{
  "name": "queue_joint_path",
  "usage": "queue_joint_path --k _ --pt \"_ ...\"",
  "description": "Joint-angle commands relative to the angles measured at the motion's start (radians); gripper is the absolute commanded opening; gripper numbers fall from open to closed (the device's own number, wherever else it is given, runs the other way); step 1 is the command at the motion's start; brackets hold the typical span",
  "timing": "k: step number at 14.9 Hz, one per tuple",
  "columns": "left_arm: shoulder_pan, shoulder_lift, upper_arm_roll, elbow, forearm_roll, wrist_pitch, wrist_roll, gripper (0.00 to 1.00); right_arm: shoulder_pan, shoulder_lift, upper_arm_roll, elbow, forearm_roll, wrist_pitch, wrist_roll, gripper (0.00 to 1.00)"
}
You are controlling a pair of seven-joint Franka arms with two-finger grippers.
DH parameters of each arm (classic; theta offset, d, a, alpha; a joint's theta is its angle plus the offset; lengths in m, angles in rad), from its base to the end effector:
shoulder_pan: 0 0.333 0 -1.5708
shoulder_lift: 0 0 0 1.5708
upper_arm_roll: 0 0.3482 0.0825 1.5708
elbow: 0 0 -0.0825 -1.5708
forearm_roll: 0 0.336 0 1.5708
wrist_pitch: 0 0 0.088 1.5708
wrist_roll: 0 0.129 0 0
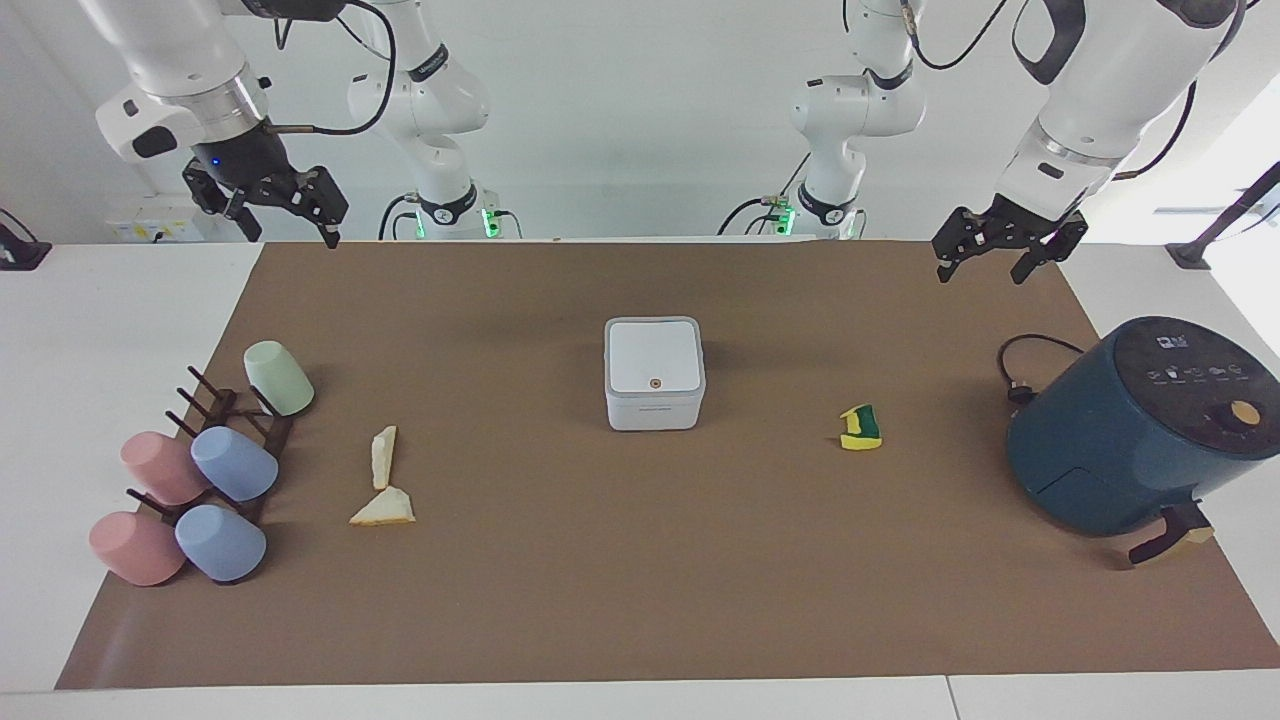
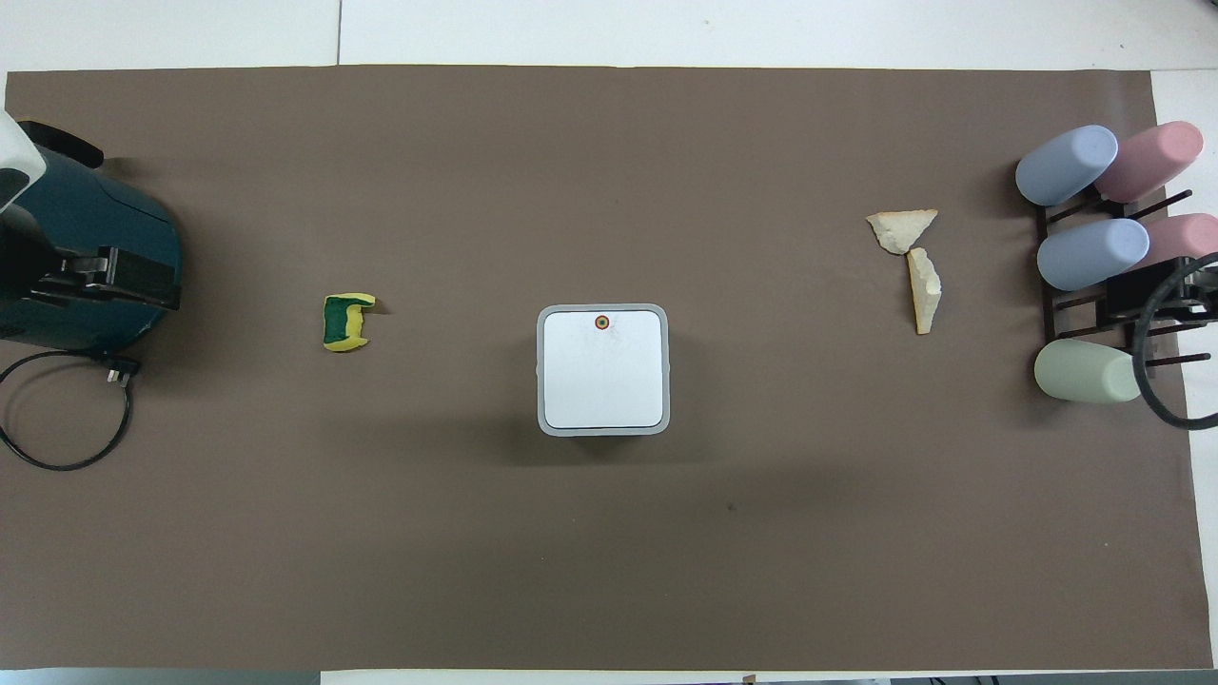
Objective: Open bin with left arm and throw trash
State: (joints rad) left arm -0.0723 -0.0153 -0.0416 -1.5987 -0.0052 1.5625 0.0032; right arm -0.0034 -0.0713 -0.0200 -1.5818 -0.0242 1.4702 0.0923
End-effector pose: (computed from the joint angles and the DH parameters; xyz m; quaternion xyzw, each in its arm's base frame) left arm 0.4961 -0.0576 0.6299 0.9982 -0.0585 -0.0106 0.0017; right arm 0.4704 -0.0148 0.6564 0.9980 -0.0587 -0.0198 0.0120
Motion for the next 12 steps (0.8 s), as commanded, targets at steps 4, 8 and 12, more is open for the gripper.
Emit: queue_joint_path --k 4,8,12 --pt "-0.004 -0.012 0.000 -0.009 0.013 -0.001 -0.009 1.00 -0.004 0.004 0.002 0.009 0.015 -0.002 -0.002 1.00" --pt "-0.006 -0.026 0.000 -0.030 0.013 0.002 -0.014 1.00 -0.004 0.004 0.002 0.009 0.016 -0.002 0.006 1.00" --pt "-0.033 -0.028 -0.004 -0.044 0.010 0.045 -0.072 1.00 -0.003 0.001 0.002 0.000 0.016 -0.001 0.007 1.00"
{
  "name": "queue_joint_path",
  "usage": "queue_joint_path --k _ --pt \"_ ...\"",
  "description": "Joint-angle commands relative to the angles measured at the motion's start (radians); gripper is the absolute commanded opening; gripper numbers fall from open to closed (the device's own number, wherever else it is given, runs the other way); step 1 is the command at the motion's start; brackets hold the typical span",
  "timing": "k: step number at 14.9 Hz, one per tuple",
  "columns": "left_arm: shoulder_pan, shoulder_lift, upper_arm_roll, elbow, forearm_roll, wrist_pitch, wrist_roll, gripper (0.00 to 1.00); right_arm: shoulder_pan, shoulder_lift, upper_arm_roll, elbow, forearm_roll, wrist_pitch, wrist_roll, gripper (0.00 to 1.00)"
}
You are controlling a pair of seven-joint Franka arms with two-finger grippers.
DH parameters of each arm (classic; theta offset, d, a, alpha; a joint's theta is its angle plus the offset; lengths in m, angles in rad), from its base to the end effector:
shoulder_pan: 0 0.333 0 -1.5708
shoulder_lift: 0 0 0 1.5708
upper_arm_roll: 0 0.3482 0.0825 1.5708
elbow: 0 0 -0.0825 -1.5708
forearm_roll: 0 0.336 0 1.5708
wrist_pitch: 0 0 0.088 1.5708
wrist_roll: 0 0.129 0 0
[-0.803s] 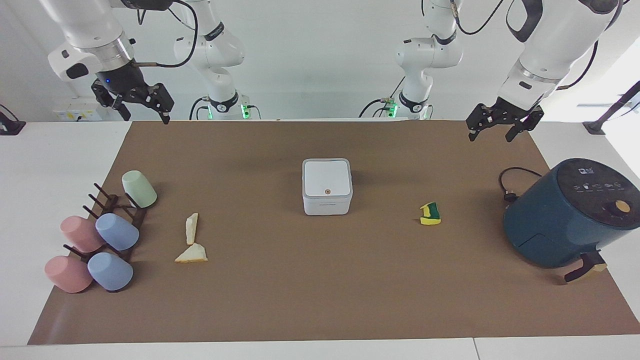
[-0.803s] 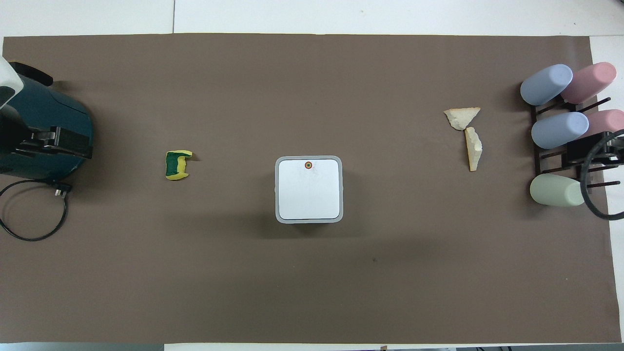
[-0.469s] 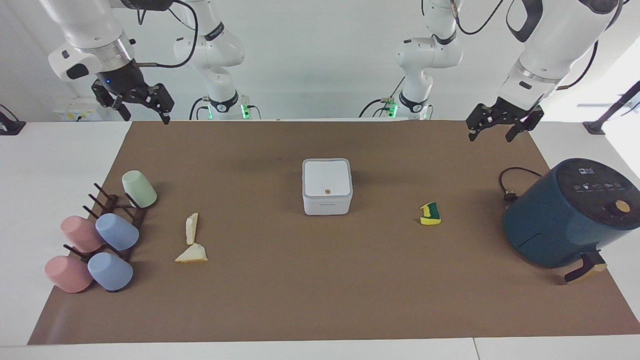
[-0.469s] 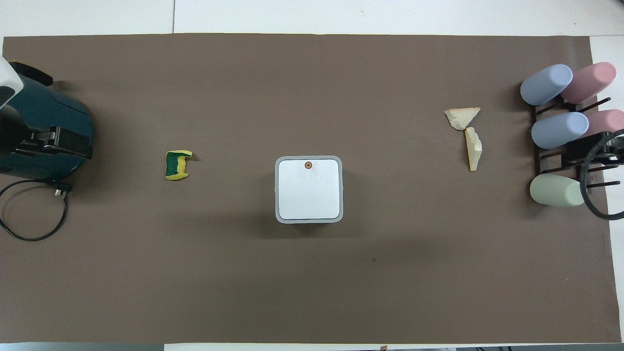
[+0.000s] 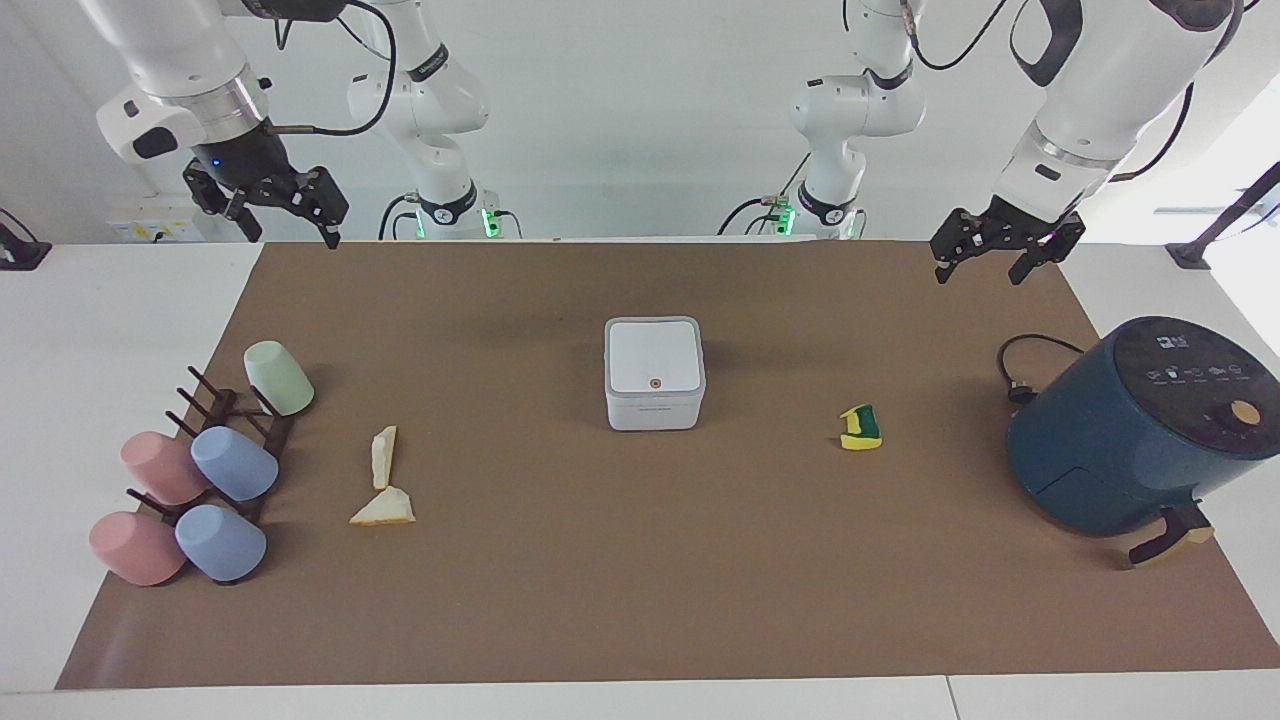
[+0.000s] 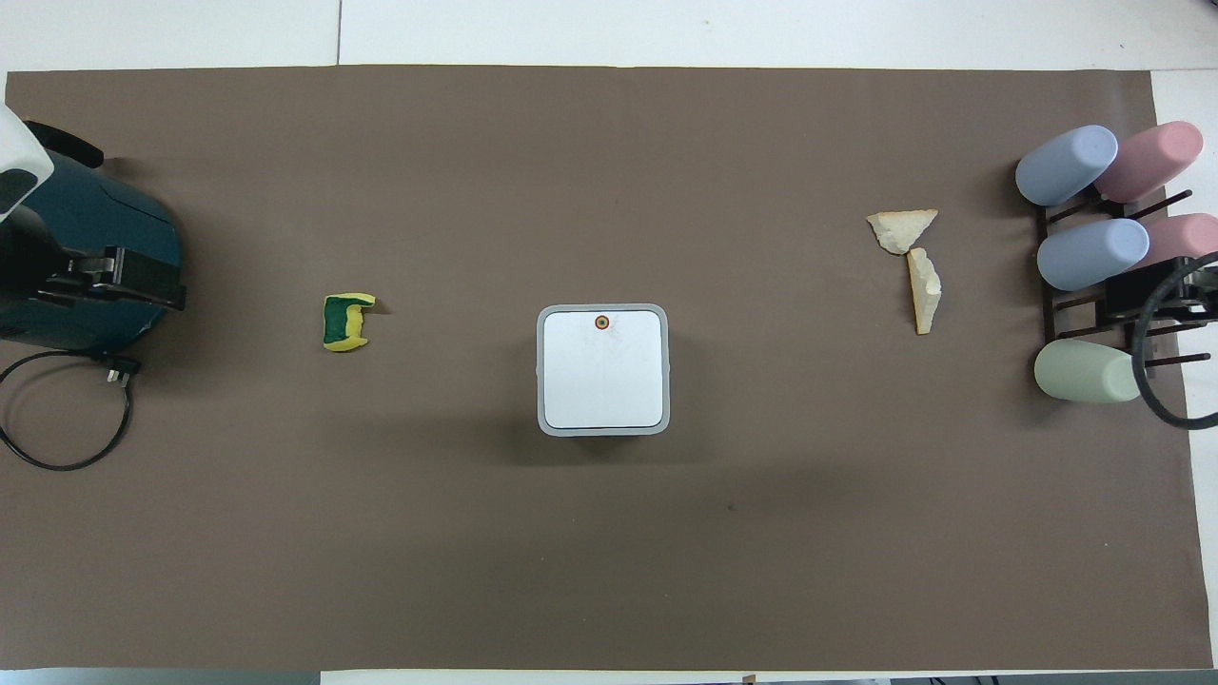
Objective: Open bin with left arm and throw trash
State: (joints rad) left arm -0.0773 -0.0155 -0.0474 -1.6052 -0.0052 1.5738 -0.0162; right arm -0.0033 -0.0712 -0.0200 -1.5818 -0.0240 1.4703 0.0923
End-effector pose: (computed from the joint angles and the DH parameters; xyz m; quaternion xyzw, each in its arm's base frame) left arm 0.4965 -0.0631 0.6282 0.9985 -0.0542 -0.0081 0.0017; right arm 0.4705 -0.0147 0.6563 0.9980 -0.0587 -0.0198 0.0119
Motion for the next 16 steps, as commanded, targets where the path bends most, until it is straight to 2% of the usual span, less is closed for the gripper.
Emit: queue_joint_path --k 1,7,11,16 --pt "-0.044 -0.027 0.001 -0.038 0.010 0.035 -0.074 1.00 -0.004 -0.002 0.002 -0.007 0.016 -0.004 0.007 1.00" --pt "-0.053 -0.027 0.003 -0.036 0.010 0.035 -0.087 1.00 -0.006 -0.015 0.000 -0.044 0.016 0.034 -0.011 1.00" --pt "-0.052 -0.027 0.003 -0.036 0.010 0.035 -0.087 1.00 -0.041 -0.099 -0.003 -0.277 0.019 0.266 -0.054 1.00" --pt "-0.052 -0.027 0.003 -0.036 0.010 0.037 -0.085 1.00 -0.087 -0.101 -0.005 -0.476 0.022 0.500 -0.097 1.00"
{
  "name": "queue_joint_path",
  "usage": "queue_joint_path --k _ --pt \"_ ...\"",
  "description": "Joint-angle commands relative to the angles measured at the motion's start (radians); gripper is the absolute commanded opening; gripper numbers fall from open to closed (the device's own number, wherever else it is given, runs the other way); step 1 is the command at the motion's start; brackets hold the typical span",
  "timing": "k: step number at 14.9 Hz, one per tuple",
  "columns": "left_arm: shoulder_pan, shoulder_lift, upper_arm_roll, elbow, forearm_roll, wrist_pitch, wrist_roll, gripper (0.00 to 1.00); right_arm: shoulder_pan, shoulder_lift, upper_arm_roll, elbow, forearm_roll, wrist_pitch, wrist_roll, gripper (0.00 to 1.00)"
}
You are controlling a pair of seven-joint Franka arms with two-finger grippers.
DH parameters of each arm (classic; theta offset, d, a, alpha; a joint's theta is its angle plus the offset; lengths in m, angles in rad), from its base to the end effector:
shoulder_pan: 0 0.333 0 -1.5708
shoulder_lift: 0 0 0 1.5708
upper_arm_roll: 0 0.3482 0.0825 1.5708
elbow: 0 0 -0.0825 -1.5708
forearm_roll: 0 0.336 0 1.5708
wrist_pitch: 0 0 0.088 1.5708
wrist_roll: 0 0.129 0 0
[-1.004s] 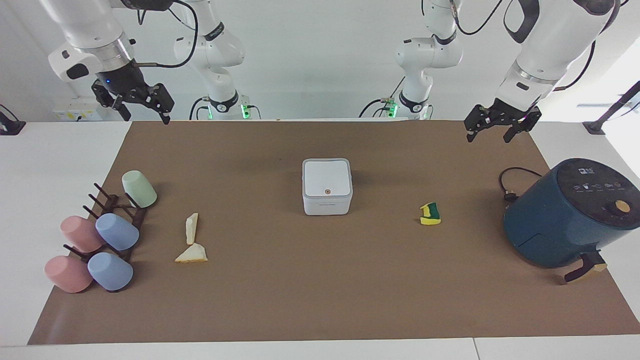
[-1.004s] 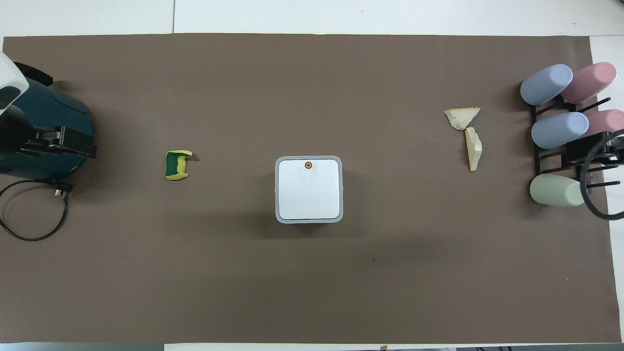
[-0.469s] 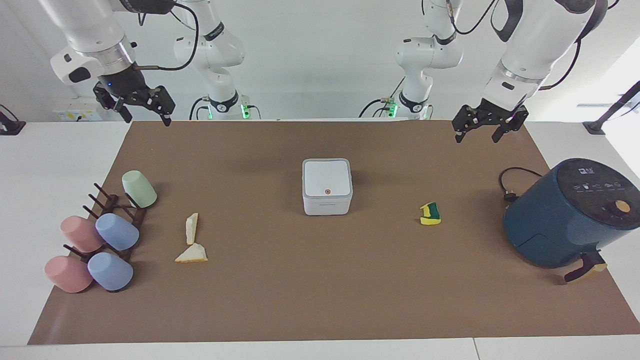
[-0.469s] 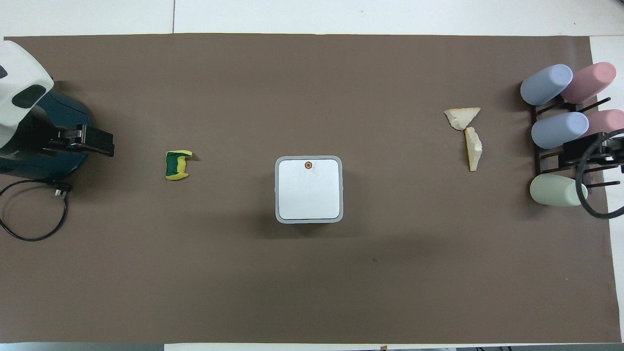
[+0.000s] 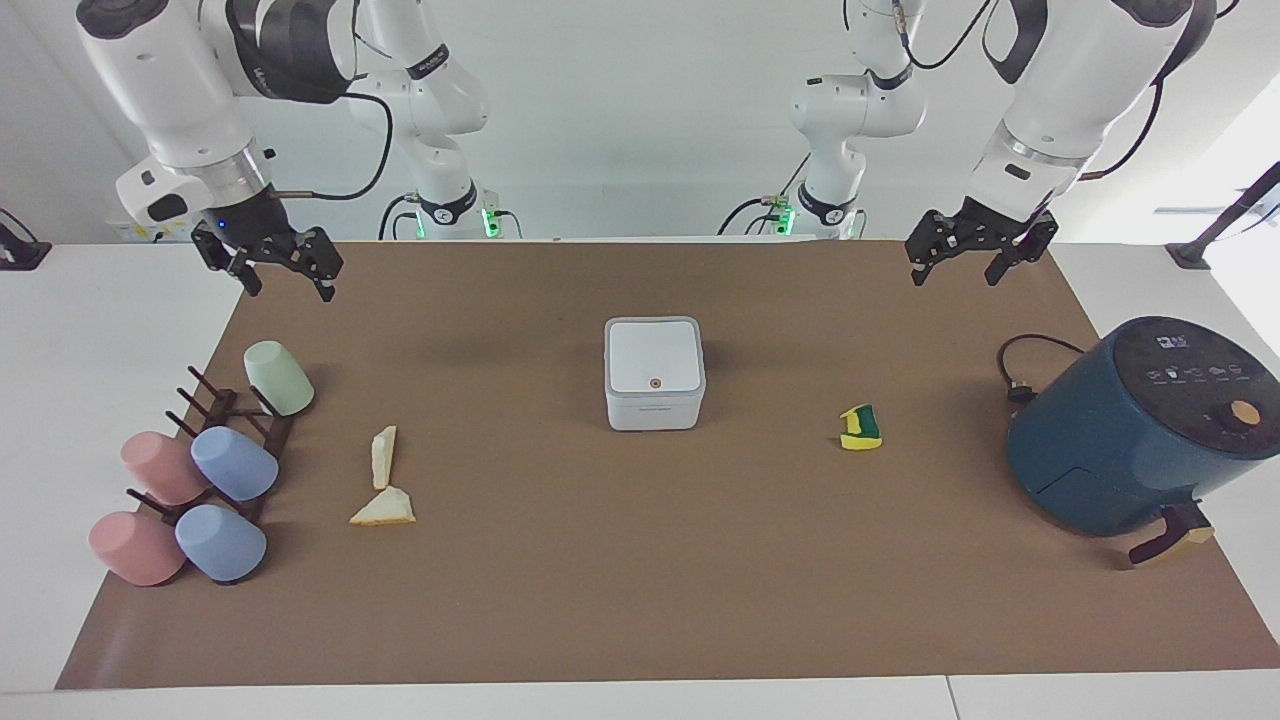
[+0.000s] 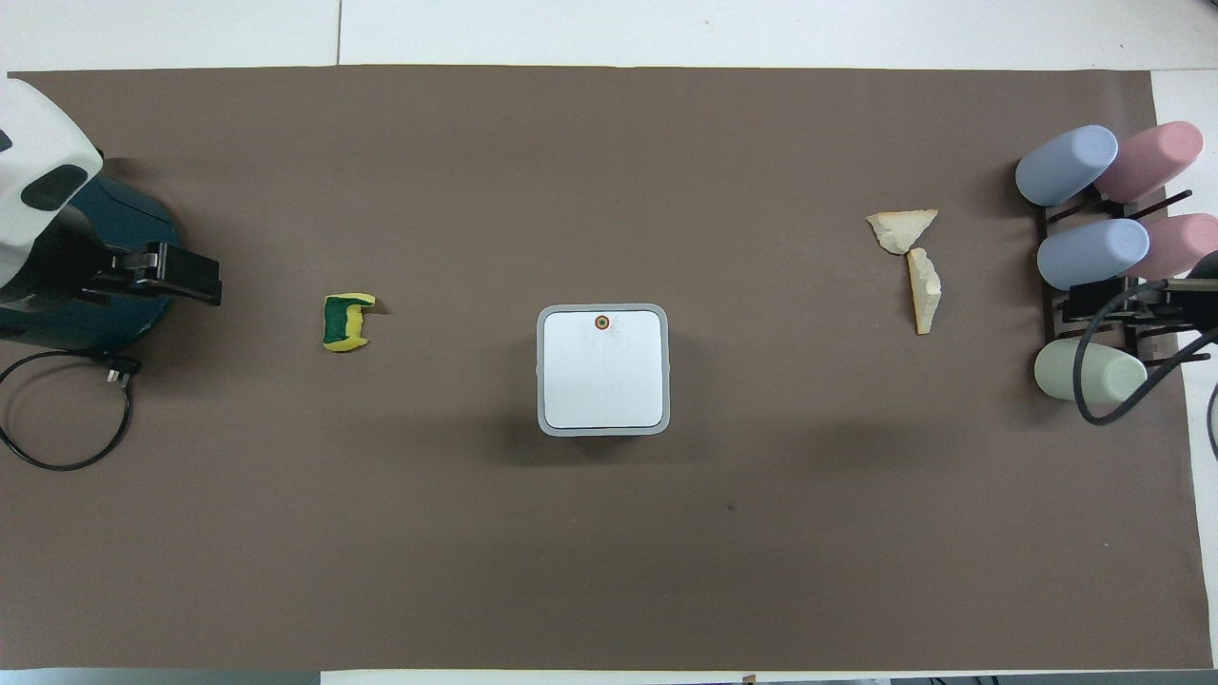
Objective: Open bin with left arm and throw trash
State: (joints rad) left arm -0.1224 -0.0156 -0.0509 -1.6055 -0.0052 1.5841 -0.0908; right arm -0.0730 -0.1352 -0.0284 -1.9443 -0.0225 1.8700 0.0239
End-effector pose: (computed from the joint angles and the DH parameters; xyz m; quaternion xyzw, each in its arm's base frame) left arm 0.4942 -0.0874 0.6290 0.9991 -0.0412 -0.0032 0.0018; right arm 0.4738 -0.0512 0.5666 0.9977 -0.0595 0.0301 0.0101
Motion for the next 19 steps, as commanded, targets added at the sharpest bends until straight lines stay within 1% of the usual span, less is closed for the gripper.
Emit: queue_joint_path --k 1,4,5,6,7,8,9,10,11,12,13,15,17,19 --pt "-0.007 -0.027 0.006 -0.036 0.010 0.028 -0.012 1.00 -0.022 -0.023 0.004 -0.136 0.021 0.133 -0.030 1.00" --pt "-0.016 -0.020 0.003 -0.033 0.008 0.053 -0.015 1.00 -0.033 0.063 0.004 -0.143 0.021 0.210 -0.059 1.00" --pt "-0.046 -0.011 0.003 -0.028 -0.001 0.062 -0.026 1.00 -0.031 0.084 0.004 -0.146 0.021 0.239 -0.059 1.00" --pt "-0.080 0.000 0.005 -0.024 -0.009 0.077 -0.064 0.97 -0.028 0.103 0.004 -0.153 0.021 0.277 -0.056 1.00" --pt "-0.104 0.029 0.003 -0.014 -0.021 0.095 -0.119 0.86 -0.022 0.124 0.004 -0.154 0.021 0.313 -0.055 1.00" --pt "-0.144 0.054 0.005 0.011 -0.038 0.111 -0.169 0.62 -0.019 0.146 0.005 -0.156 0.021 0.345 -0.052 1.00" --pt "-0.181 0.087 0.005 0.025 -0.047 0.116 -0.200 0.34 -0.015 0.167 0.005 -0.165 0.021 0.386 -0.050 1.00" --pt "-0.228 0.130 0.003 0.038 -0.045 0.120 -0.255 0.11 -0.013 0.183 0.007 -0.169 0.021 0.424 -0.045 1.00" --pt "-0.287 0.191 0.005 0.088 -0.044 0.140 -0.341 0.00 -0.013 0.196 0.008 -0.177 0.021 0.457 -0.044 1.00" --pt "-0.328 0.244 0.003 0.132 -0.044 0.164 -0.406 0.00 -0.011 0.207 0.012 -0.180 0.021 0.481 -0.042 1.00" --pt "-0.351 0.270 0.003 0.144 -0.045 0.197 -0.420 0.00 0.002 0.213 0.012 -0.185 0.021 0.500 -0.042 1.00" --pt "-0.405 0.311 0.002 0.144 -0.047 0.266 -0.429 0.00 0.015 0.221 0.012 -0.202 0.021 0.543 -0.010 1.00" --pt "-0.430 0.336 0.002 0.141 -0.052 0.322 -0.429 0.00 0.038 0.238 0.012 -0.212 0.021 0.574 0.010 1.00" --pt "-0.451 0.359 0.002 0.133 -0.061 0.364 -0.429 0.00 0.039 0.264 0.013 -0.212 0.021 0.604 0.019 1.00"
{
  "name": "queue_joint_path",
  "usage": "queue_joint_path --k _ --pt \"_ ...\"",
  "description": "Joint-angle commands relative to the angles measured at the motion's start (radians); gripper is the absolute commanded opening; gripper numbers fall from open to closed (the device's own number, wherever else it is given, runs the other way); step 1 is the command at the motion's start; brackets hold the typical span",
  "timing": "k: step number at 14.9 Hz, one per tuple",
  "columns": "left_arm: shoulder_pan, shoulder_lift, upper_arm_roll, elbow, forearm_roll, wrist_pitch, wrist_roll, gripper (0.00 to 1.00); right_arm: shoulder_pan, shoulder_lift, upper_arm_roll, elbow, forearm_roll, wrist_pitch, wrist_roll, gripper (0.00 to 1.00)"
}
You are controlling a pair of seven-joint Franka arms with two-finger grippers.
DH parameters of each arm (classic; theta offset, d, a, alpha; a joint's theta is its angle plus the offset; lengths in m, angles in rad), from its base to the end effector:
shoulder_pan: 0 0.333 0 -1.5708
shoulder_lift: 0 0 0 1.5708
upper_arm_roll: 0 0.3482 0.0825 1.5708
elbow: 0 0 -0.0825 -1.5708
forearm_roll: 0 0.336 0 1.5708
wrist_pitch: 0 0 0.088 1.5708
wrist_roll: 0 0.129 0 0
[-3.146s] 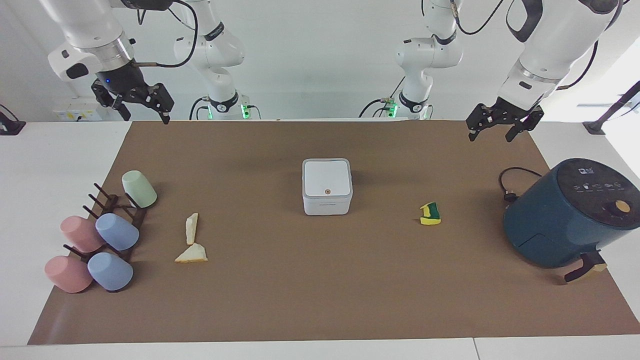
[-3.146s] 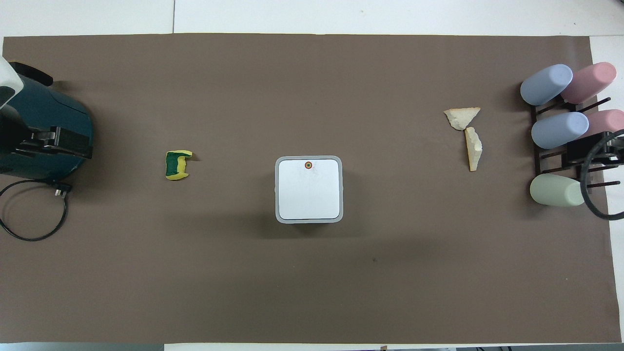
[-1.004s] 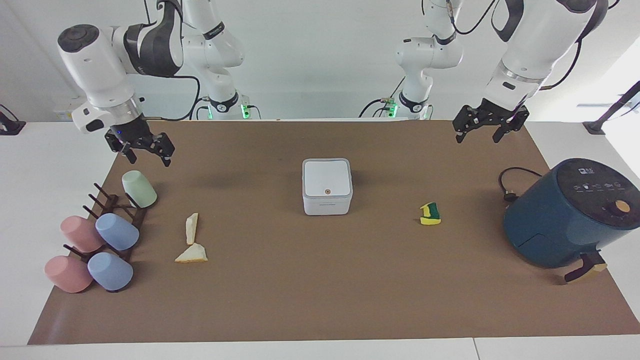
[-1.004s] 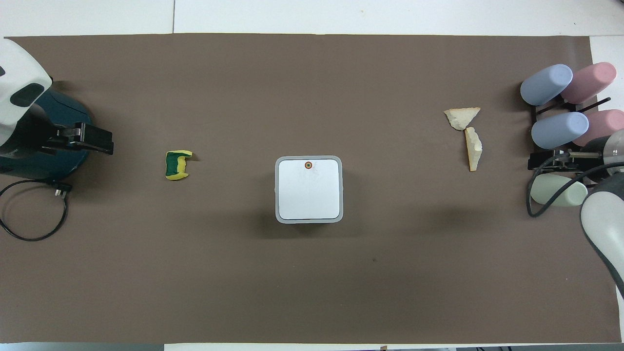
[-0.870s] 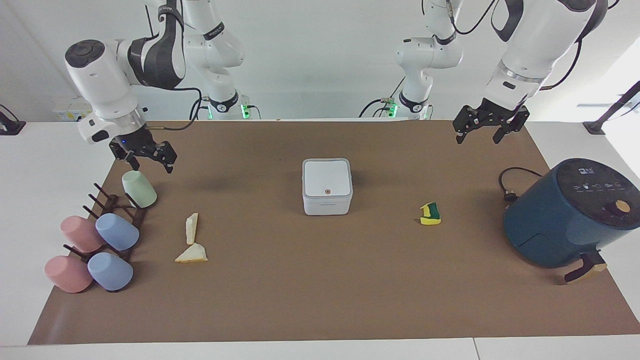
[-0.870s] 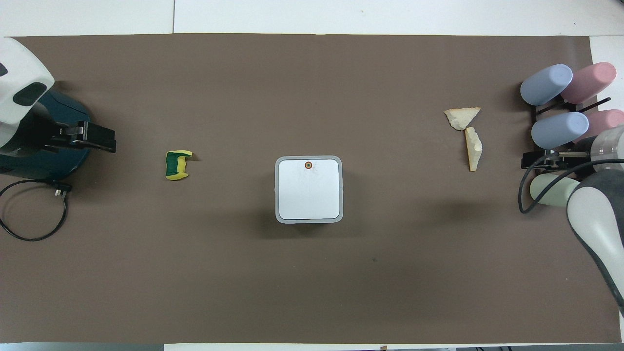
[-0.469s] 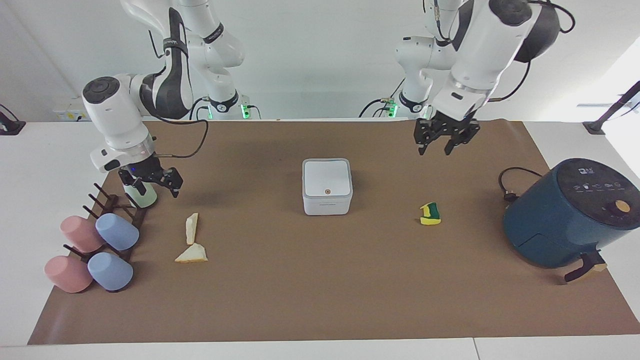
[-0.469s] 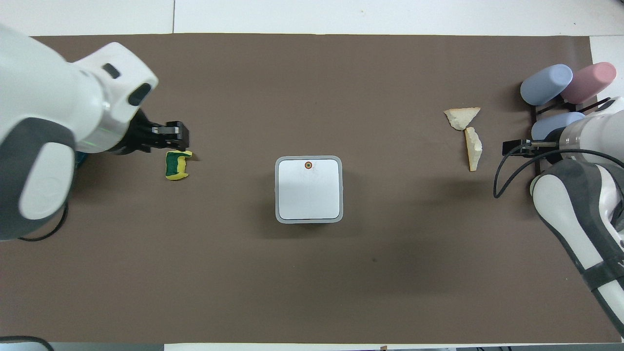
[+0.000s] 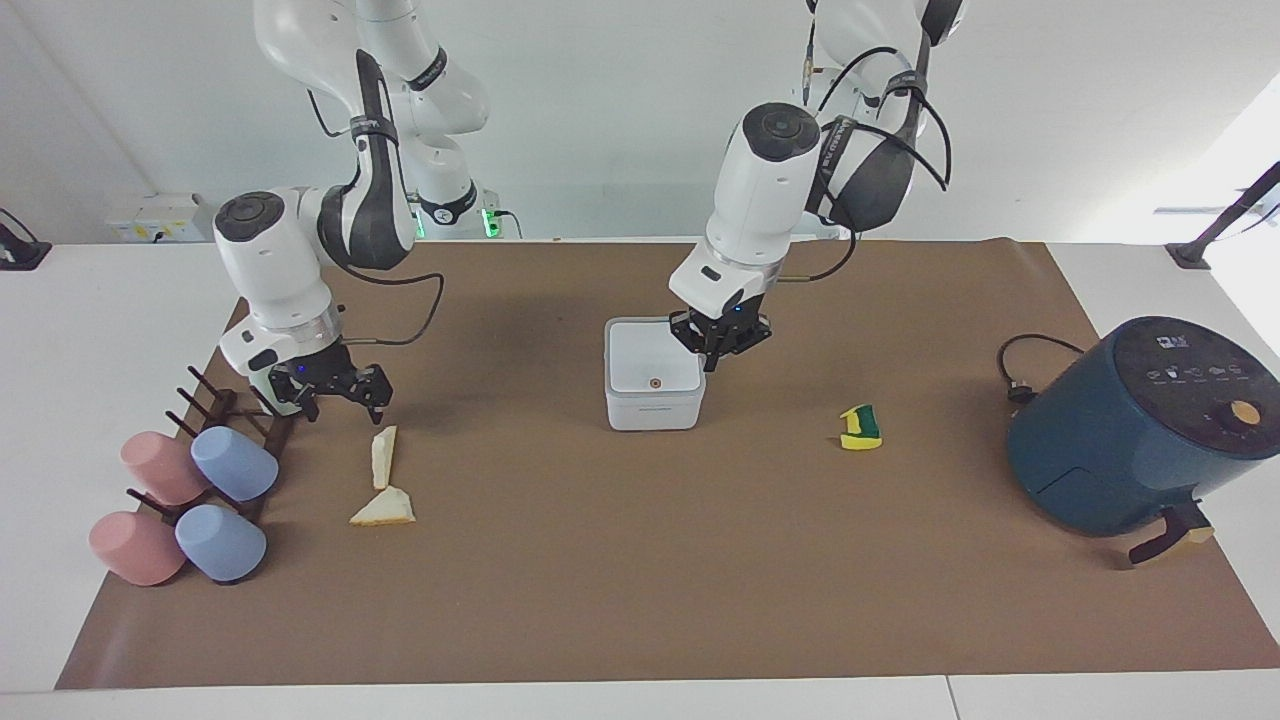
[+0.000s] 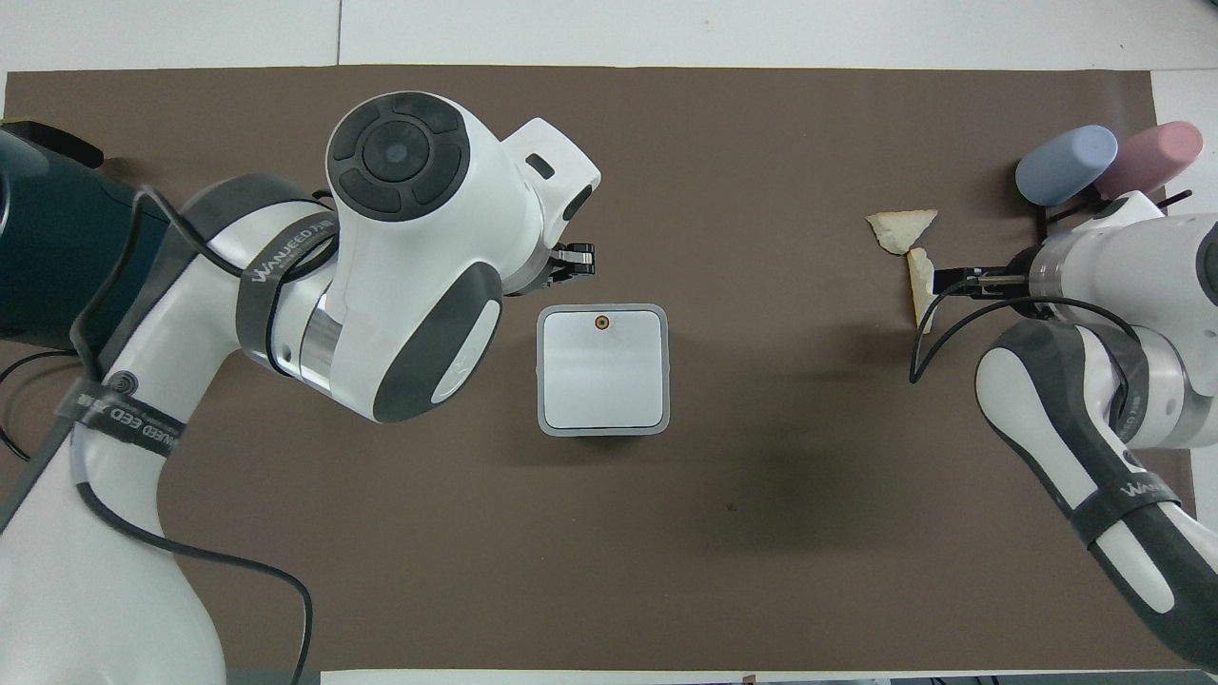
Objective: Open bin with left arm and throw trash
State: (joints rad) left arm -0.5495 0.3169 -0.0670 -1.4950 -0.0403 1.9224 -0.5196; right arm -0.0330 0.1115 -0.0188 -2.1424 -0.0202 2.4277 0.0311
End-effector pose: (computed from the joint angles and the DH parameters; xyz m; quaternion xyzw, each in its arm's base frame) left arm 0.5190 -0.3649 0.5201 0.9972 -0.0402 0.0309 0.0548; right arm 0.5417 -0.0282 0.4099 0.9956 -0.0341 0.0867 0.0092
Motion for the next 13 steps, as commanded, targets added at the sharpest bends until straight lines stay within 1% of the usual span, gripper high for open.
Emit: queue_joint_path --k 1,2,4,5,8,9,10,11,13 --pt "-0.039 0.034 0.018 0.022 -0.026 0.030 0.000 0.00 0.001 0.028 0.003 -0.014 0.019 0.056 0.018 1.00" --pt "-0.049 0.040 0.018 0.019 -0.026 0.035 0.000 0.00 0.008 0.042 0.003 -0.014 0.019 0.060 0.032 1.00" --pt "-0.070 0.042 0.018 0.000 -0.027 0.038 0.000 0.00 0.031 0.077 0.003 -0.014 0.019 0.125 0.061 1.00" --pt "-0.072 0.042 0.018 -0.010 -0.027 0.041 -0.002 0.00 0.032 0.094 0.003 -0.014 0.019 0.137 0.061 1.00" --pt "-0.083 0.048 0.018 -0.039 -0.027 0.070 -0.003 0.00 0.022 0.102 0.002 -0.019 0.019 0.137 0.052 1.00" --pt "-0.083 0.051 0.018 -0.042 -0.027 0.079 -0.003 0.00 0.022 0.100 0.002 -0.024 0.019 0.137 0.052 0.84" --pt "-0.083 0.059 0.018 -0.047 -0.026 0.086 -0.003 0.00 0.025 0.100 0.003 -0.027 0.019 0.137 0.053 0.36" --pt "-0.083 0.063 0.018 -0.048 -0.026 0.092 -0.003 0.00 0.028 0.100 0.003 -0.027 0.019 0.137 0.058 0.00" --pt "-0.084 0.063 0.018 -0.071 -0.026 0.115 -0.003 0.00 0.028 0.100 0.002 -0.027 0.019 0.136 0.061 0.00"
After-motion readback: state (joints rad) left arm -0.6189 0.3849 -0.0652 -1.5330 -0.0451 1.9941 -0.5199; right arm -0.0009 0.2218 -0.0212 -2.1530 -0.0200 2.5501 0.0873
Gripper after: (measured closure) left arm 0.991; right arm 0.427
